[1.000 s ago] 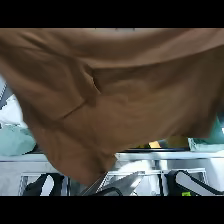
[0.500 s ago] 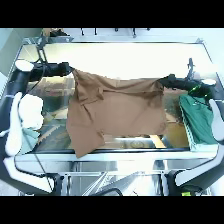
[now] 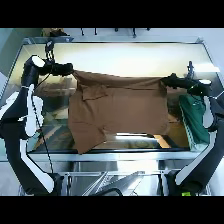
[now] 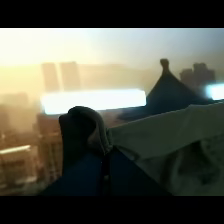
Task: Fold the shirts.
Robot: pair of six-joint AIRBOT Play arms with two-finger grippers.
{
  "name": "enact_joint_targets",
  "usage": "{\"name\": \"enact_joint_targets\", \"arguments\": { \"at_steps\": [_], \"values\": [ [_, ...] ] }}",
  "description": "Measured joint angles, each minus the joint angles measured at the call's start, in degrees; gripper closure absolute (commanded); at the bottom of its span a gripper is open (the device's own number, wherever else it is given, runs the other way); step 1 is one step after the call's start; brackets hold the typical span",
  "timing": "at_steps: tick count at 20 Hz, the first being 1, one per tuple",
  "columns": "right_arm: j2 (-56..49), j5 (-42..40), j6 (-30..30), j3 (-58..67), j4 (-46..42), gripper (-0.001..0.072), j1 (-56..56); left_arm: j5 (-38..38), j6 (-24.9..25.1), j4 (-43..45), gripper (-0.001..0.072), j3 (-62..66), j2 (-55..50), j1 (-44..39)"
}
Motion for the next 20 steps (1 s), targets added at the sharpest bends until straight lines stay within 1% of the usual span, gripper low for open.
{"name": "enact_joint_targets", "arguments": {
  "at_steps": [1,2,3,6,7,10,12,14,15,18,20],
  "values": [
    [-0.3,0.4,0.3,0.5,-0.5,0.0669,-0.4,-0.5,-0.6,0.9,0.0689,-0.3,-0.2,0.0],
    [-0.5,0.9,0.4,0.9,-0.9,0.0470,-0.8,-1.3,-1.2,1.5,0.0386,-0.7,-0.3,0.0],
    [-0.5,1.3,0.4,1.2,-1.4,0.0303,-1.2,-1.9,-1.6,2.4,0.0018,-0.9,-0.4,-0.1],
    [0.7,5.3,0.5,1.7,-2.1,0.0311,-2.7,-5.7,-2.7,3.4,0.0026,1.0,-0.2,-0.1],
    [1.9,7.6,0.7,1.8,-2.7,0.0359,-3.5,-7.9,-3.0,3.4,0.0026,2.1,0.3,0.2],
    [6.8,14.3,3.5,1.1,-9.3,0.0360,-6.1,-14.1,-3.5,4.0,0.0026,0.6,4.3,2.6],
    [10.7,18.1,5.4,-2.0,-14.5,0.0362,-7.1,-17.7,-3.5,4.0,0.0027,-6.1,8.3,4.5],
    [15.4,20.3,6.8,-8.2,-19.4,0.0362,-8.1,-19.6,-3.5,4.1,0.0028,-16.3,12.7,6.4],
    [17.7,20.7,7.1,-11.8,-21.2,0.0362,-8.6,-19.6,-3.4,4.3,0.0046,-21.8,14.7,7.1],
    [24.7,20.3,8.0,-24.4,-24.7,0.0361,-10.2,-17.9,-1.6,3.3,0.0046,-37.8,19.6,8.1],
    [28.3,19.1,8.0,-32.0,-26.0,0.0361,-11.7,-15.3,1.0,-0.3,0.0046,-45.3,20.9,8.4]
  ]
}}
